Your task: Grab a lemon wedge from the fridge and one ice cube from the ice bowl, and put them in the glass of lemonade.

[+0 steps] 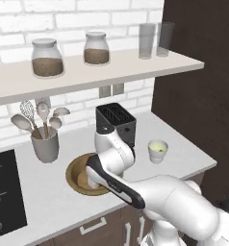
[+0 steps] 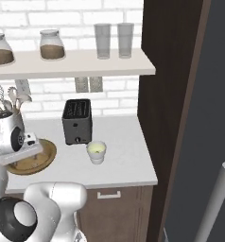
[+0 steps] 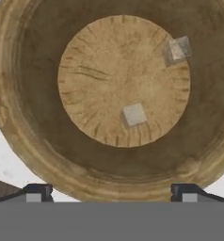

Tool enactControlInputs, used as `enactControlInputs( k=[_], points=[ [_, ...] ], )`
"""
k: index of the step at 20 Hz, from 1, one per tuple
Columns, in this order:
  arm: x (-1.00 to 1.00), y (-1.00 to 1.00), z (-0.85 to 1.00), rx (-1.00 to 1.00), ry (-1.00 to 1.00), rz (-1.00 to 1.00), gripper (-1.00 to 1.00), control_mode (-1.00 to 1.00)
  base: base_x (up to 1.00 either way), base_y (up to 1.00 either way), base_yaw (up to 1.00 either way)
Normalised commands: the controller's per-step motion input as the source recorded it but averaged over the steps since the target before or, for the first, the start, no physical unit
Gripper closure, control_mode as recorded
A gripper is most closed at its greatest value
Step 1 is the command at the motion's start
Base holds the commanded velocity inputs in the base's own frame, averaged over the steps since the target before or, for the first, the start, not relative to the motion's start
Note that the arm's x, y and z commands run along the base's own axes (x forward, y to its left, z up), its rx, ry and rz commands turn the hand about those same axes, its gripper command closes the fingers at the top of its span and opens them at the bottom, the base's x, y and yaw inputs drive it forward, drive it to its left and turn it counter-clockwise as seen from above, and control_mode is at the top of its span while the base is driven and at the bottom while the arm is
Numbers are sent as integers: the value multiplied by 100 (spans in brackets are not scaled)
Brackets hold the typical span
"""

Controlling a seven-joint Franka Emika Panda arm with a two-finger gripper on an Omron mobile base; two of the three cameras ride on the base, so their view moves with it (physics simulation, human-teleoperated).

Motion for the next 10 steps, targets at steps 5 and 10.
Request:
enactControlInputs(
  k=[5, 10],
  points=[
    [56, 1, -24, -1, 3, 0, -100, -100, 0, 0, 0],
    [19, 2, -36, -1, 1, 0, -100, -100, 0, 0, 0]
  ],
)
